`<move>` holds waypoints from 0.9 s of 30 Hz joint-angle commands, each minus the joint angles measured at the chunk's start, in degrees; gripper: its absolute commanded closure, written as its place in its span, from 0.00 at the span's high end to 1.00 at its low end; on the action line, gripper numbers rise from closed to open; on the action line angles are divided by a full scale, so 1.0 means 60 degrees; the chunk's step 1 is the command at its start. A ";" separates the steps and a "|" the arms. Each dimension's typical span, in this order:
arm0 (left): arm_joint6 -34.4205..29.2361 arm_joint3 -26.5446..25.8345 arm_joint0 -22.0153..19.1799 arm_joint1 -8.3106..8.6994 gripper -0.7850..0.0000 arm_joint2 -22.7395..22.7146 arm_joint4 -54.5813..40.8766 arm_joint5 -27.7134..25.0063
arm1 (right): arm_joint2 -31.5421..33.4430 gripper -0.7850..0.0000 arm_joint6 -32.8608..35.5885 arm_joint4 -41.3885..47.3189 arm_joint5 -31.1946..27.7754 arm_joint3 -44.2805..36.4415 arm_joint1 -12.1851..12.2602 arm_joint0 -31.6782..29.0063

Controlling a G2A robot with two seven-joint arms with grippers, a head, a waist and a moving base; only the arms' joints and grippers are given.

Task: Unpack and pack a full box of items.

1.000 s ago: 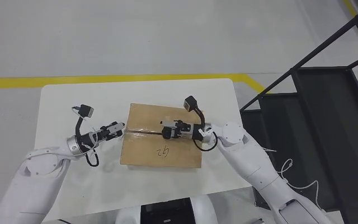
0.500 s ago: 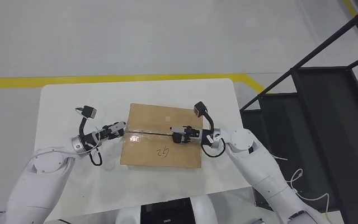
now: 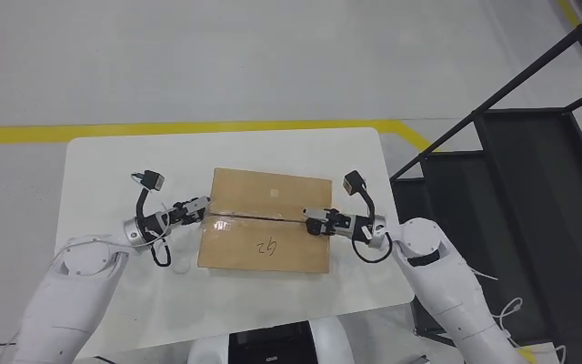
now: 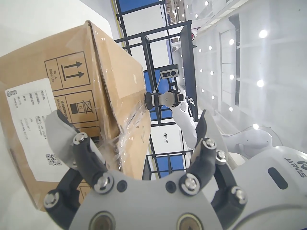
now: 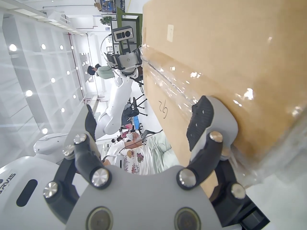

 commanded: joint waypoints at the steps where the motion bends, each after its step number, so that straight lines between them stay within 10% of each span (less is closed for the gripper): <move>1: -0.0012 0.0008 -0.0036 -0.0013 1.00 0.0029 0.0015 0.0004 | 0.0190 1.00 -0.0019 -0.0052 0.0021 -0.0066 0.0045 -0.0170; 27: 0.0136 -0.0132 0.0138 -0.0018 1.00 -0.0346 0.0131 -0.0081 | 0.2249 1.00 -0.0167 0.0319 -0.0809 -0.0946 0.0430 -0.1517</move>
